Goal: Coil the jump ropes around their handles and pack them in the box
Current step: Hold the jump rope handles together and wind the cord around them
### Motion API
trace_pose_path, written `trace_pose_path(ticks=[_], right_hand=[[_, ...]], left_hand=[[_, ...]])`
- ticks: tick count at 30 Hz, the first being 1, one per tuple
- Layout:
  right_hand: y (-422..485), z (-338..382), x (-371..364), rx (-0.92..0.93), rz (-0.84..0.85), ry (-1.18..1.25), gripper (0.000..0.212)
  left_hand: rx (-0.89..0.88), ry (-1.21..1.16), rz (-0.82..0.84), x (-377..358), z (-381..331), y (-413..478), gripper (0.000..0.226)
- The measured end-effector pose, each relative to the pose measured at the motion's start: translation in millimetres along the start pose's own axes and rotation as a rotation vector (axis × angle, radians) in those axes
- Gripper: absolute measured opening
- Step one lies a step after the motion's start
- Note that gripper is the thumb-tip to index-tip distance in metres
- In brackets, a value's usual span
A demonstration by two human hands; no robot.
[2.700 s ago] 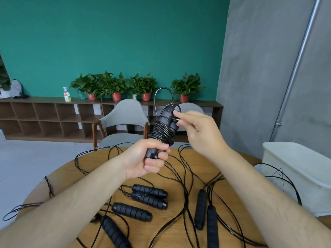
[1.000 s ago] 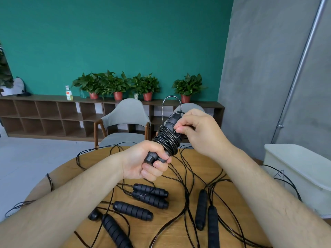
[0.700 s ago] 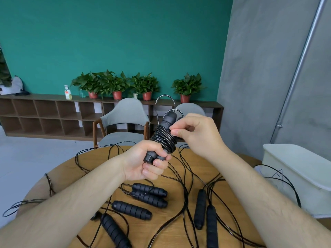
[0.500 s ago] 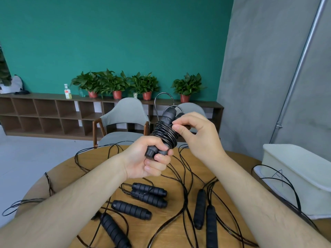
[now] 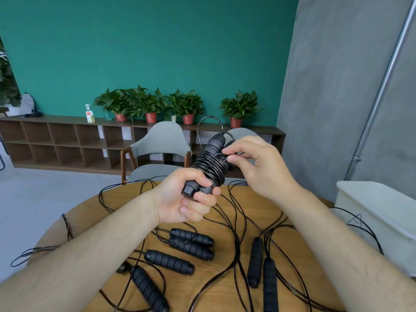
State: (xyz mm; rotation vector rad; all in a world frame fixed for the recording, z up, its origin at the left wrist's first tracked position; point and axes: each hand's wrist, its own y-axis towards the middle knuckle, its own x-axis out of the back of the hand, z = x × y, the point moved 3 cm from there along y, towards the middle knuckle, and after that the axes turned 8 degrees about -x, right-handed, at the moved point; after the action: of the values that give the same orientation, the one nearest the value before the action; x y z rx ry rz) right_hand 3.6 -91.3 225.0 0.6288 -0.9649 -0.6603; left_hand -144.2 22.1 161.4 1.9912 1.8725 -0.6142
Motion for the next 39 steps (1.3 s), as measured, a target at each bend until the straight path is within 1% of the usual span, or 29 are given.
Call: trace_pose_path(ticks=[2, 6, 11, 15, 18, 21, 24, 28, 30, 33, 36, 39], right_hand=[[4, 3, 4, 0.006, 0.068, -0.067, 0.014], [10, 7, 8, -0.049, 0.205, -0.156, 0.012], [6, 4, 2, 0.021, 0.291, -0.179, 0.014], [0, 16, 0, 0.128, 0.245, -0.21, 0.02], [-2, 18, 4, 0.223, 0.275, -0.267, 0.019], [-4, 6, 14, 0.178, 0.296, -0.274, 0.007], [-10, 5, 15, 0.128, 0.28, -0.227, 0.006], [-17, 13, 3, 0.2, 0.316, -0.261, 0.011], [-19, 17, 2, 0.226, 0.238, -0.249, 0.011], [-29, 14, 5, 0.173, 0.084, -0.271, 0.01], [-48, 8, 1, 0.066, 0.092, -0.188, 0.024], [-59, 3, 0, 0.001, 0.09, -0.111, 0.028]], left_hand=[[0.029, 0.02, -0.011, 0, 1, 0, 0.014], [0.061, 0.076, -0.031, 0, 2, 0, 0.016], [0.124, 0.121, -0.034, 3, 4, 0, 0.019], [0.162, 0.092, 0.043, -1, 7, 7, 0.016], [0.179, 0.084, 0.054, -2, 7, 2, 0.015], [0.196, 0.101, 0.021, -2, 7, -3, 0.015], [0.199, 0.15, 0.022, -5, 9, -2, 0.014], [0.201, 0.194, 0.023, -7, 18, -1, 0.016], [0.146, 0.148, 0.04, -9, 23, -1, 0.014], [0.094, 0.096, 0.01, -7, 27, -4, 0.014], [0.067, 0.066, -0.018, -4, 30, -7, 0.016], [0.074, 0.048, -0.008, -3, 37, -6, 0.016]])
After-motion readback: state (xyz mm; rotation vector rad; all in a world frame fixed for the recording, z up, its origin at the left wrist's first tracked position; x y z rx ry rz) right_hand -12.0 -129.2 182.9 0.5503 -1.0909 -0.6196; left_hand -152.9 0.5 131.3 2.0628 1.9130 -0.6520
